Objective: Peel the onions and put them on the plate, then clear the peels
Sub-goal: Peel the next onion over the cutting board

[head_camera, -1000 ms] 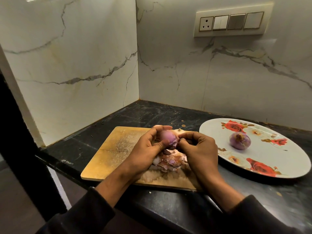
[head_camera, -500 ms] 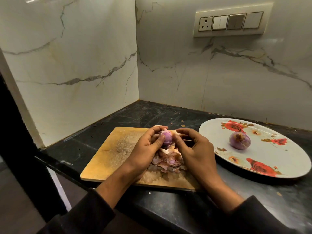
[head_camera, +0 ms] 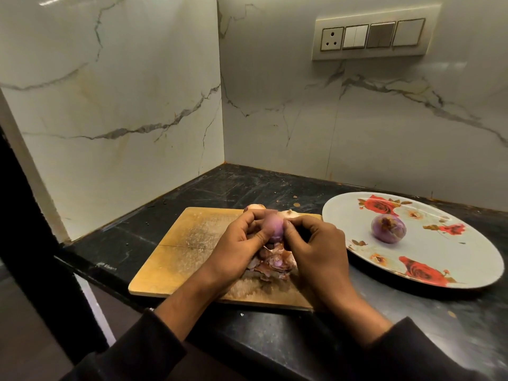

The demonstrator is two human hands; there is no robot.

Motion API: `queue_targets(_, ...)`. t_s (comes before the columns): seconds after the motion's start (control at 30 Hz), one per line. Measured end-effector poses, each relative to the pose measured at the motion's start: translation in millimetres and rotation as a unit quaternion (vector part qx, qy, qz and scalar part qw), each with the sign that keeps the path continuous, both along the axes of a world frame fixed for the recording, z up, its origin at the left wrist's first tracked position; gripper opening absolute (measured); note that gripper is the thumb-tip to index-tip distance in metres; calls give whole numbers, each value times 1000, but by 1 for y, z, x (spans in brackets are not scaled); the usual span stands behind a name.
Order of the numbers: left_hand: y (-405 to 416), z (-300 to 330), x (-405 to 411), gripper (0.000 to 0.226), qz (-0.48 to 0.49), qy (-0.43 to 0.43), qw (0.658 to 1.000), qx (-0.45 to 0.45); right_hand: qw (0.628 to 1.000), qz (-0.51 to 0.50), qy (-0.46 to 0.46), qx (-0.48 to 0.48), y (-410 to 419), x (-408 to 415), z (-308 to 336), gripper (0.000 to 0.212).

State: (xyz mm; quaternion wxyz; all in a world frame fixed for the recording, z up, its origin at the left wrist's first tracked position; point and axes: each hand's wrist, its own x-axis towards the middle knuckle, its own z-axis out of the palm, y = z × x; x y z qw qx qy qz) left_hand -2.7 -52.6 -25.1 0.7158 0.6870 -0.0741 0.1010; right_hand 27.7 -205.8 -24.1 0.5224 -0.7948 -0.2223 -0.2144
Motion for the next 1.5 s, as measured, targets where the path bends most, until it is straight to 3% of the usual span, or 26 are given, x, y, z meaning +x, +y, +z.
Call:
queue_targets(0.53, 0, 0, -1, 32, -23, -18, 999, 19, 997, -61, -40, 19, 6, -8, 2, 4)
queue_targets(0.77, 0, 1, -1, 33, -18, -20, 1000, 13, 997, -32, 12, 69, 5, -3, -1, 5)
queue_targets(1.03, 1, 1, -1, 32, -5, -7, 1000, -12, 989, 72, 72, 106, 1, 5, -1, 14)
queue_targets(1.3, -1, 3, -4, 33, -7, -25, 1000, 10, 1000, -3, -20, 21, 7, 0, 2, 22)
queue_targets(1.5, 0, 2, -4, 34, -13, -22, 999, 31, 999, -33, -22, 10, 5, 1, 0, 12)
